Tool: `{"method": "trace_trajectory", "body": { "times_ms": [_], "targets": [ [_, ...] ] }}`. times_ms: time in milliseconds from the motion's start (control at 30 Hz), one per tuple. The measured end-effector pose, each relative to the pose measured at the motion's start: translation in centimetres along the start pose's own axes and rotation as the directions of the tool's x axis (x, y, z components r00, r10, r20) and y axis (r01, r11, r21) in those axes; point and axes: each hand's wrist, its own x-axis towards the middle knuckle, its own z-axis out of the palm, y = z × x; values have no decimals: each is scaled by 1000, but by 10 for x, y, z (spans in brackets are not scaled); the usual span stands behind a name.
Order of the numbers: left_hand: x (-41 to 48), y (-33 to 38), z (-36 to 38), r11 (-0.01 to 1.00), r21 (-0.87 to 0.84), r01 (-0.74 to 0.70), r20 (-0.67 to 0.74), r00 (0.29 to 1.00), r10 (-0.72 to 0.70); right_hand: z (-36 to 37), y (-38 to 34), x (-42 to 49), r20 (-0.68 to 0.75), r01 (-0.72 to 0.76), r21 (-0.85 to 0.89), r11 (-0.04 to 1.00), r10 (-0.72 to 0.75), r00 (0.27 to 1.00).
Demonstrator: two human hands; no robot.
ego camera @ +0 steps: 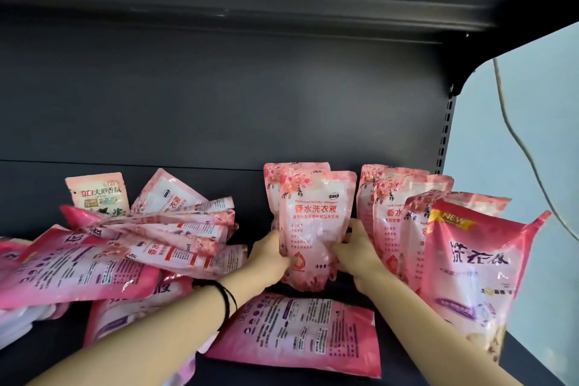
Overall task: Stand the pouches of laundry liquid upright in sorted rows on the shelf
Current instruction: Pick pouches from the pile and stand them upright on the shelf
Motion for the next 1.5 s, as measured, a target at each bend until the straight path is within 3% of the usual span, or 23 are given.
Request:
{"method": "trace_trajectory", "body": {
  "times_ms": [133,233,333,400,500,600,733,933,1067,1133,1233,1333,1500],
  "targets": [
    [3,1,-2,999,44,-1,-55,998,4,3,1,4,30,18,-53,998,-16,999],
    [-3,7,-8,992,122,-27,-20,999,30,-1,2,2,49,19,-137,990,-13,999],
    [-15,18,-23,949,304,-78,120,992,44,-15,-6,-9,118,107,-519,848,-53,992],
    [-25,26,-39,820,552,-153,151,985,82,-25,-21,-20,196,169,-729,663,-34,980],
    [-46,33,-61,459,853,-248,177,965,193,-32,-46,-41,242,220,-858,464,-14,970],
    [-71,32,-77,409,844,-347,283,936,210,-28,-60,-69,295,275,-891,361,1,955],
    [-116,22,-93,371,831,-415,317,900,298,-15,-61,-115,387,356,-868,346,23,922],
    [-173,-1,-110,450,748,-488,292,851,437,21,-48,-173,447,439,-864,246,-29,894],
    [-190,-14,-111,423,766,-483,294,850,438,40,-39,-177,506,508,-861,-9,-112,855],
    [-193,-16,-109,492,734,-468,259,862,435,46,-30,-172,542,528,-840,-124,-165,824],
    [-196,-21,-102,641,635,-431,138,880,454,50,-15,-165,578,549,-815,-184,-193,793],
    [-198,-25,-94,768,505,-392,25,897,442,49,-3,-156,575,550,-818,-169,-243,781],
    [-182,-20,-94,912,241,-332,-195,904,381,22,-15,-142,290,407,-895,181,-458,840]
  ]
}}
